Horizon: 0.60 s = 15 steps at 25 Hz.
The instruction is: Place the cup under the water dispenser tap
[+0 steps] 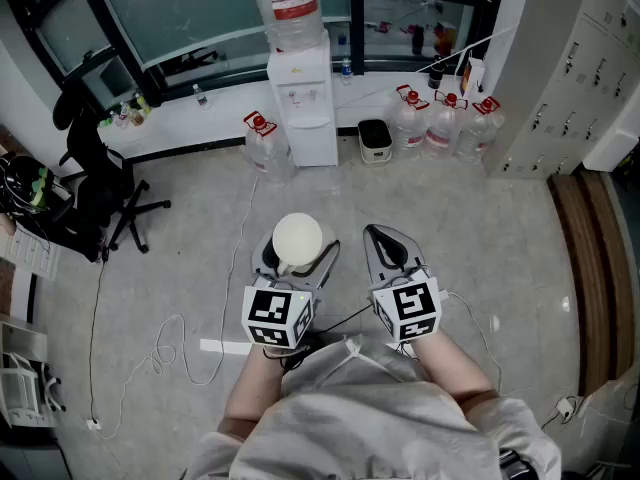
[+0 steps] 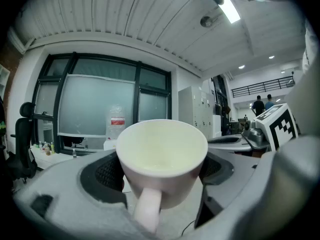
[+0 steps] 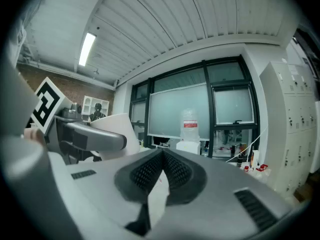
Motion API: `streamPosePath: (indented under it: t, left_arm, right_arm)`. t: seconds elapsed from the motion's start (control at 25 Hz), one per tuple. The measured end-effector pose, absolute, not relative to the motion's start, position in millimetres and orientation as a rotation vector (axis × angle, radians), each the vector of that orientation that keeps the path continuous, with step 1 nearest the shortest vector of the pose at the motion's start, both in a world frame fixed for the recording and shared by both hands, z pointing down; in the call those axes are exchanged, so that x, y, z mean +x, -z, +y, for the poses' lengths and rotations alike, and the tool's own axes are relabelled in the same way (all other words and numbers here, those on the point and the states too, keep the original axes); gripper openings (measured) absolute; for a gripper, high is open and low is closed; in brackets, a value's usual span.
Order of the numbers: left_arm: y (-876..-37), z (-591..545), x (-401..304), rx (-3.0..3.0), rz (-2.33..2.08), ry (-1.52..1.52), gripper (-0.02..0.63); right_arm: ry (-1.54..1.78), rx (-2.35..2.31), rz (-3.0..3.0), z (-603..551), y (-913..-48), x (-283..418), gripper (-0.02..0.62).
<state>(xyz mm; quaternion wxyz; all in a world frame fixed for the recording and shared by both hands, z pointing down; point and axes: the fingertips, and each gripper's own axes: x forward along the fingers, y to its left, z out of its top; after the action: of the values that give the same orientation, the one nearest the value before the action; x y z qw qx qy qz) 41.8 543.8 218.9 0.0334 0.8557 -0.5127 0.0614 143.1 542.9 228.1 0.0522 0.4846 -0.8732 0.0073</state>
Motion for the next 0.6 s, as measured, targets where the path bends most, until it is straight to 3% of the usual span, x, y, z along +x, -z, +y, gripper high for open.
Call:
streamPosePath:
  t: [0.6]
  left_arm:
    - [-238, 539, 54, 2.6, -1.542, -0.213, 0.445]
  right_arm:
    - [-0.086, 1.535, -2.657, 538, -243, 164, 0.028]
